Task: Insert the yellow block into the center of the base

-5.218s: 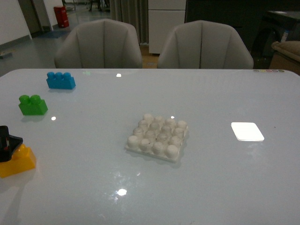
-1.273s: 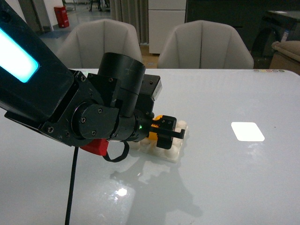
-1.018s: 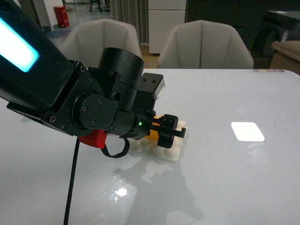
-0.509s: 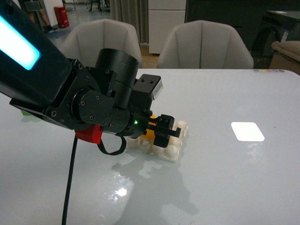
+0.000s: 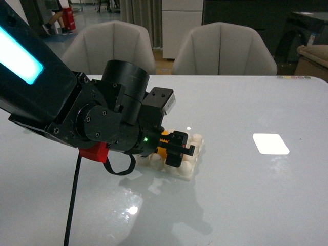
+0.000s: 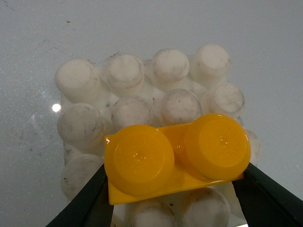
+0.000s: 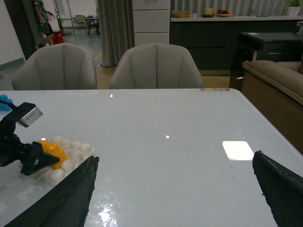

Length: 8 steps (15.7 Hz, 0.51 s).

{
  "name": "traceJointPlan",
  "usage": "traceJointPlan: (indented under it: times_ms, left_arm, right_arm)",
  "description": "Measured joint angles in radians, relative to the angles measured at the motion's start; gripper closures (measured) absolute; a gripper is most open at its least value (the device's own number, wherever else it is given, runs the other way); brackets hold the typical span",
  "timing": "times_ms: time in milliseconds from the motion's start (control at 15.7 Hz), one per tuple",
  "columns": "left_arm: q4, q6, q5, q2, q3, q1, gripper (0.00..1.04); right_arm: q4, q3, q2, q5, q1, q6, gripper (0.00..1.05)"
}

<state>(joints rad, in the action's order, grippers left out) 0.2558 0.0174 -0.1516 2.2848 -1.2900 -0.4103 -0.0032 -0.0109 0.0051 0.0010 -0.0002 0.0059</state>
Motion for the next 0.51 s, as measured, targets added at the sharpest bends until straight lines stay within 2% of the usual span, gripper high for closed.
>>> traceJointPlan:
  times_ms: [127, 255, 509]
  left_arm:
    - [0.000, 0.001, 0.001, 0.003, 0.000, 0.000, 0.29]
    - [0.012, -0.008, 0.021, 0.004, -0.001, -0.008, 0.07]
    - [0.141, -0.083, 0.058, -0.116, 0.048, 0.021, 0.07]
  right_arm:
    - [0.000, 0.000, 0.000, 0.000, 0.000, 0.000, 0.06]
    - [0.000, 0.000, 0.000, 0.000, 0.000, 0.000, 0.06]
    - [0.000, 0.000, 0.000, 0.000, 0.000, 0.000, 0.06]
